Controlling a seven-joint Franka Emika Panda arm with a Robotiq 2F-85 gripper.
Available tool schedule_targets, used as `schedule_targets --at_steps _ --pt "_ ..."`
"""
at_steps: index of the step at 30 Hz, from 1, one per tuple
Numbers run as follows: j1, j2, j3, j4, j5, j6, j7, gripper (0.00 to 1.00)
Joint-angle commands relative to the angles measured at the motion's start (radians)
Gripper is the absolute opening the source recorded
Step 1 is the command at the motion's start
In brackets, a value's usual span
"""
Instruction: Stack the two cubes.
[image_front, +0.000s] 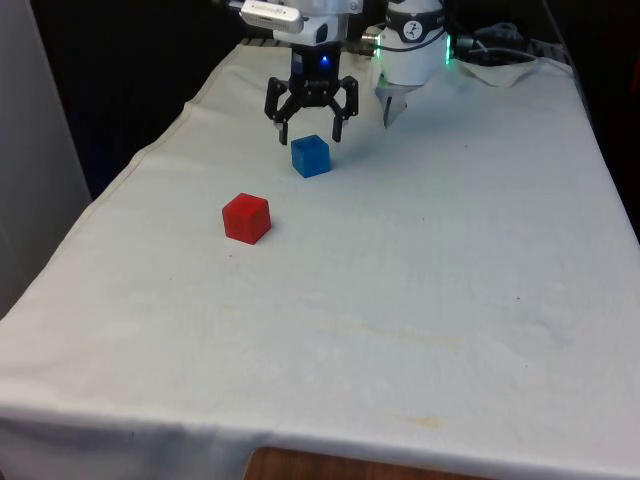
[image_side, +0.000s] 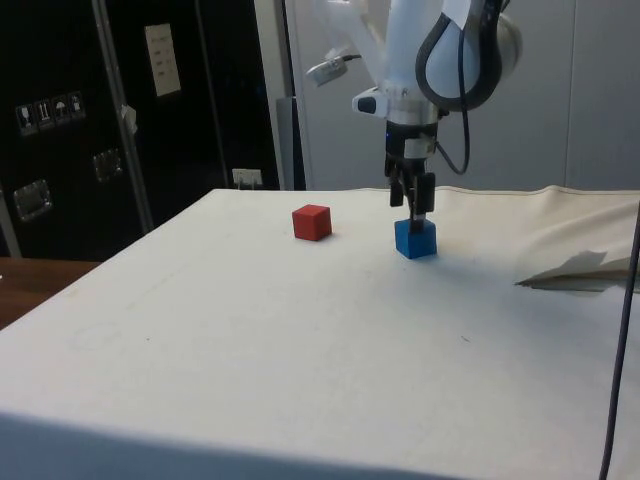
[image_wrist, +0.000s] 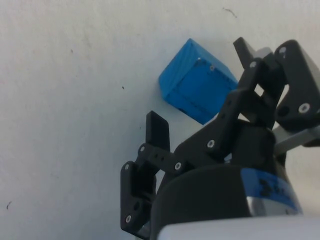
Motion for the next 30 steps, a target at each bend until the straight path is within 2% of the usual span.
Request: schedule_targets --at_steps 1,2,3,4,12,13,14,22,23,24,30 --pt "-0.012 -0.035 0.034 -0.022 0.043 -0.020 -0.032 1.00" --pt "-0.012 -0.036 0.036 -0.022 0.045 -0.022 -0.036 1.00" --pt "0.000 0.000 0.000 0.000 0.000 -0.003 -0.005 1.00" --pt "-0.012 -0.037 0.037 -0.023 0.046 -0.026 -0.039 1.00" --pt "-0.013 -0.036 0.045 -0.021 0.063 -0.059 -0.074 1.00" --pt "0.000 -0.001 0.006 0.001 0.007 -0.041 -0.036 1.00" --pt "-0.013 -0.036 0.046 -0.021 0.065 -0.063 -0.078 1.00" --pt "-0.011 -0.031 0.050 -0.012 0.115 -0.101 -0.147 1.00" --pt "0.001 -0.001 0.018 0.003 0.069 -0.084 -0.115 1.00" --pt "-0.011 -0.025 0.049 -0.004 0.129 -0.109 -0.165 1.00" --pt "-0.010 -0.007 0.037 0.012 0.158 -0.120 -0.201 1.00"
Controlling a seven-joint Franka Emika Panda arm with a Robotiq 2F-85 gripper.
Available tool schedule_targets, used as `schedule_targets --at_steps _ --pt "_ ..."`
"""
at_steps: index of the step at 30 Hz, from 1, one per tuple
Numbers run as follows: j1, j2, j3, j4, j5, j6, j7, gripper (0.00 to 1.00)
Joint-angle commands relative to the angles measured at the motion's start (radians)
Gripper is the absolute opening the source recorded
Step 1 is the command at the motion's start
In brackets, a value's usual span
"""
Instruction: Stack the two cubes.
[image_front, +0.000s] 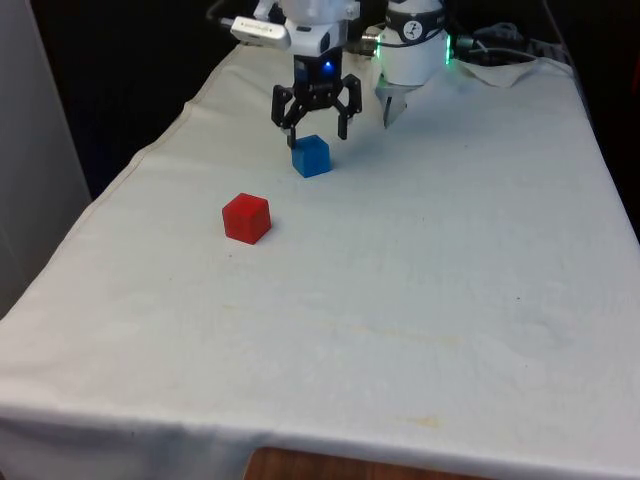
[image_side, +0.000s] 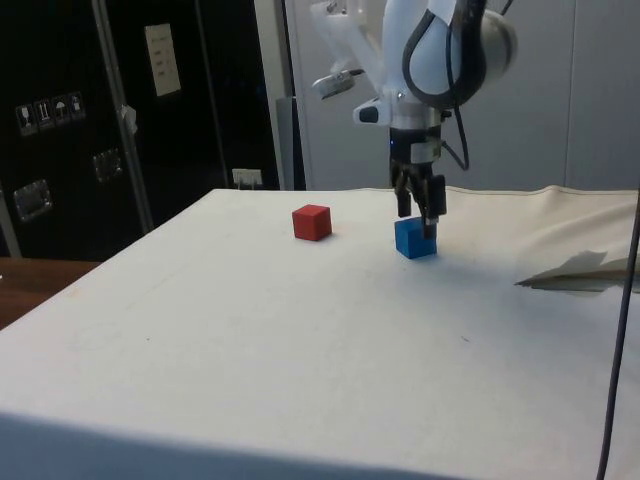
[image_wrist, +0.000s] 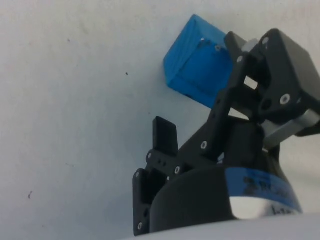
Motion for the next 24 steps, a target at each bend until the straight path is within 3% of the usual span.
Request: schedule_targets --at_steps 1,2,3,4,8,10,11,12,19,20,21,24 --pt "-0.011 -0.012 0.020 -0.004 0.038 -0.008 -0.029 1.00" --pt "-0.013 -0.010 0.021 -0.001 0.046 -0.012 -0.036 1.00" --pt "-0.001 0.006 -0.002 0.003 0.010 0.000 -0.009 1.00" --pt "-0.017 -0.003 0.023 0.006 0.061 -0.020 -0.050 1.00" --pt "-0.024 0.016 0.025 0.030 0.098 -0.043 -0.085 1.00" --pt "-0.025 0.034 0.023 0.053 0.137 -0.063 -0.122 1.00" --pt "-0.006 0.053 -0.004 0.055 0.095 -0.045 -0.088 1.00" --pt "-0.025 0.040 0.022 0.061 0.150 -0.070 -0.135 1.00" --pt "-0.023 0.079 0.011 0.118 0.238 -0.126 -0.221 1.00" --pt "-0.011 0.086 -0.005 0.116 0.214 -0.118 -0.200 1.00" --pt "-0.023 0.082 0.011 0.123 0.244 -0.131 -0.227 1.00" --pt "-0.022 0.091 0.009 0.133 0.261 -0.141 -0.241 1.00"
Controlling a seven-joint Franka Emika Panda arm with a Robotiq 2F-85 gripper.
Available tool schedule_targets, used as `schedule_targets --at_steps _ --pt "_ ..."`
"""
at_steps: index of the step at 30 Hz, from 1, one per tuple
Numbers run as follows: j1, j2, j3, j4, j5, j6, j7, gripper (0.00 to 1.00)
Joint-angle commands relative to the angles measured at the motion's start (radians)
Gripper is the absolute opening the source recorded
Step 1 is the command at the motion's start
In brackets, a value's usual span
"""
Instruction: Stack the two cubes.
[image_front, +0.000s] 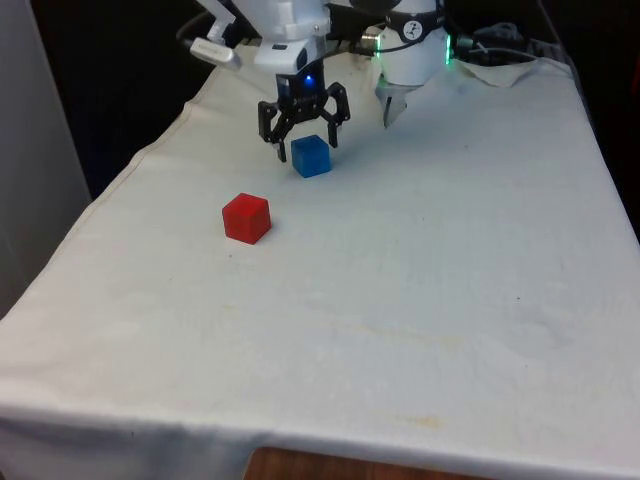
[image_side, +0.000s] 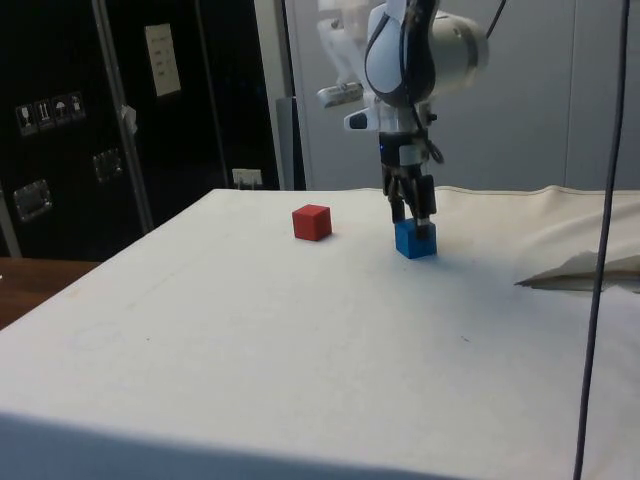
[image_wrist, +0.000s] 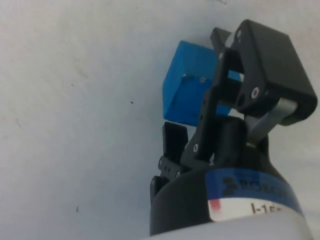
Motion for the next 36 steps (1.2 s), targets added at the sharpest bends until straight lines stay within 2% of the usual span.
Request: schedule_targets --at_steps 1,4,5,6,8,13,14,15,21,36 --pt "-0.009 -0.004 0.013 0.001 0.022 -0.005 -0.018 1.00" --pt "-0.009 0.002 0.014 0.002 0.024 -0.005 -0.020 1.00" --pt "0.000 0.006 0.001 0.001 0.004 -0.004 -0.004 1.00" --pt "-0.009 0.004 0.014 0.002 0.024 -0.005 -0.020 1.00" --pt "-0.010 0.006 0.016 0.000 0.026 -0.003 -0.022 1.00" --pt "-0.007 0.010 0.012 -0.004 0.020 0.001 -0.018 1.00" --pt "0.000 0.017 0.002 0.000 0.004 -0.004 -0.004 1.00" --pt "-0.006 0.011 0.010 -0.003 0.017 0.000 -0.016 1.00" --pt "0.000 0.017 0.002 0.000 0.004 -0.004 -0.004 1.00" --pt "-0.002 0.016 0.003 0.000 0.006 -0.006 -0.006 1.00"
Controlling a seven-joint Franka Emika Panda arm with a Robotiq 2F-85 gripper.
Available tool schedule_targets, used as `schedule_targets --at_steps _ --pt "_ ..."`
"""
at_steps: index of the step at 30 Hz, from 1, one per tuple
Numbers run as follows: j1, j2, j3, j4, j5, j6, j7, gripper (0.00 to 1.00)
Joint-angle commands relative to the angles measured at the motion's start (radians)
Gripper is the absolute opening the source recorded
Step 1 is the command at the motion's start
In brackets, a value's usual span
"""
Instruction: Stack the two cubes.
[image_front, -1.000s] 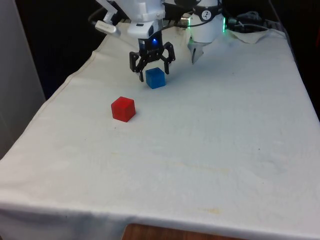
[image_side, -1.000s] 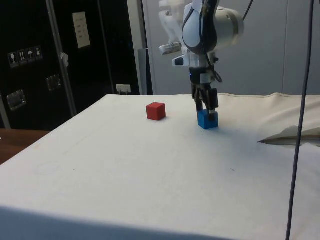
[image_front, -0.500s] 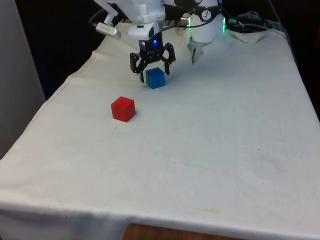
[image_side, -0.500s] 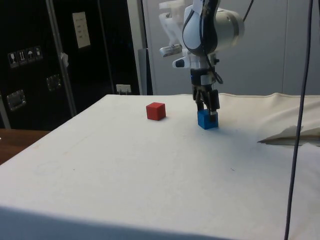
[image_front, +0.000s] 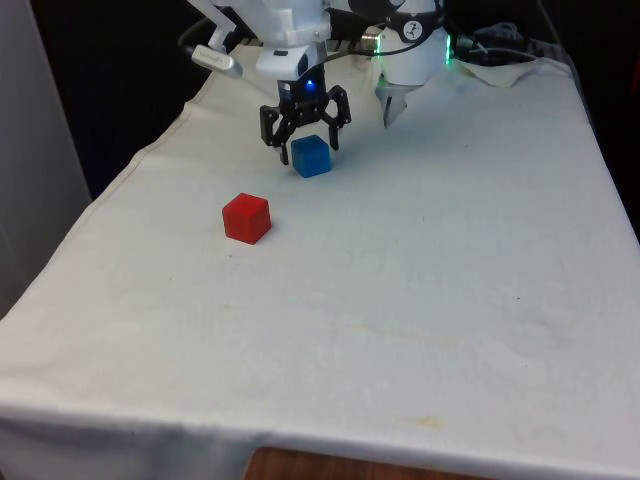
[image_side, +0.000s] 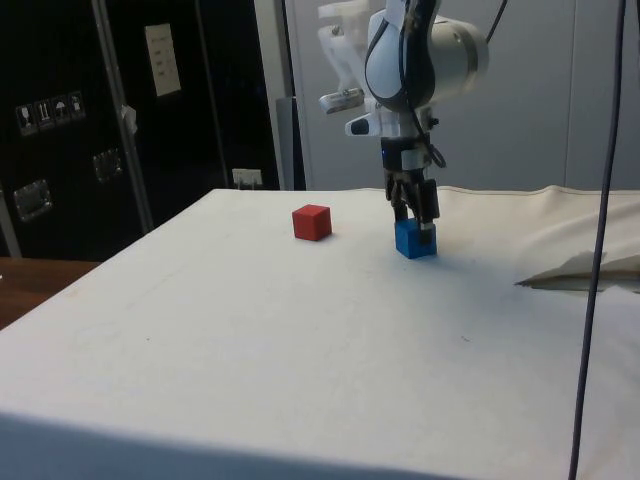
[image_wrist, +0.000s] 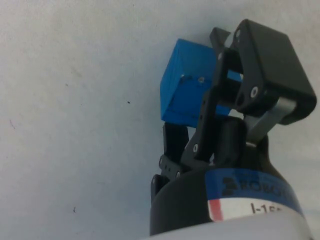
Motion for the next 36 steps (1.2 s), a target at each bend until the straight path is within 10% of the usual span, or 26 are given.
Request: schedule_targets --at_steps 1,4,9,36 --pt "-0.002 -0.001 0.001 0.000 0.001 -0.002 -0.003 0.93" --pt "-0.002 -0.001 0.001 0.001 0.001 -0.002 -0.003 0.73" --pt "-0.002 -0.001 0.000 0.001 0.001 -0.002 -0.002 0.02" --pt "0.003 -0.107 0.000 0.056 -0.022 -0.131 0.034 0.00"
